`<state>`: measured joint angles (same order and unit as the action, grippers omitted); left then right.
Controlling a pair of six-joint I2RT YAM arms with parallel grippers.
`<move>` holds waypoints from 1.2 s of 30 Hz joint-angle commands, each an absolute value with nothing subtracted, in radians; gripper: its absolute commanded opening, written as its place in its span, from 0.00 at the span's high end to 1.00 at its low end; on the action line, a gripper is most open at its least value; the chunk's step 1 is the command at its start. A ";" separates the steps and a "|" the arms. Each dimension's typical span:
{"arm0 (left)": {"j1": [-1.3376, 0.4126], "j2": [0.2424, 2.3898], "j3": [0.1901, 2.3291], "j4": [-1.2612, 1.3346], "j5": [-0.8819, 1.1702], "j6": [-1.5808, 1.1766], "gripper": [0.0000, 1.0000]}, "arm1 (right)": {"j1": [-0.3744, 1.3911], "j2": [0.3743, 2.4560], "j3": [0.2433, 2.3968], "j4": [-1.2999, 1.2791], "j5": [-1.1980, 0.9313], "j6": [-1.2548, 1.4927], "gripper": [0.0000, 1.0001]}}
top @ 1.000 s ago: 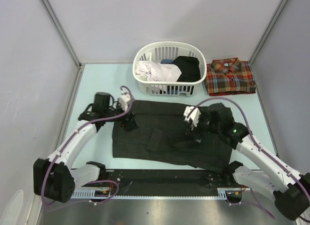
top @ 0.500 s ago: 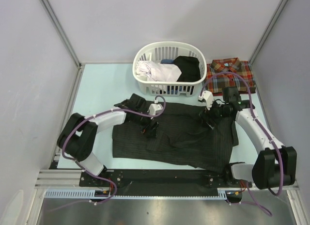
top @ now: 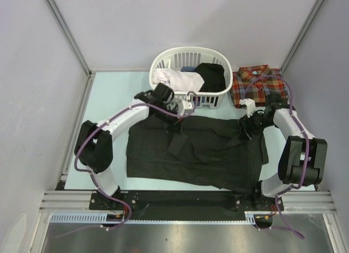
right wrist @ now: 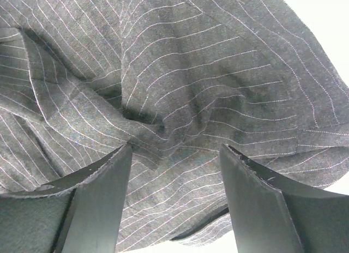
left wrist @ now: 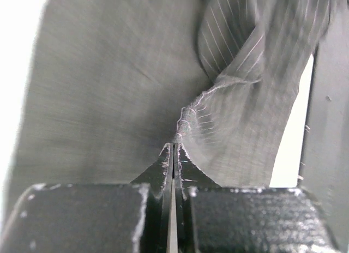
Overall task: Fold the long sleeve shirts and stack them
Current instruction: Fold the shirt
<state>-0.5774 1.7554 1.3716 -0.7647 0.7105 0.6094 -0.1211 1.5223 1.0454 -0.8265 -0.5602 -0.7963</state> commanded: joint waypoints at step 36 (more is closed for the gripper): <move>-0.643 1.437 0.910 -0.870 0.686 0.646 0.39 | 0.149 1.531 1.163 -0.813 -0.595 -0.744 0.35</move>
<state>-0.6445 1.3216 0.8337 -0.7998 0.5739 0.6697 0.1612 1.5024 1.1412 -0.8482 -0.6144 -0.7647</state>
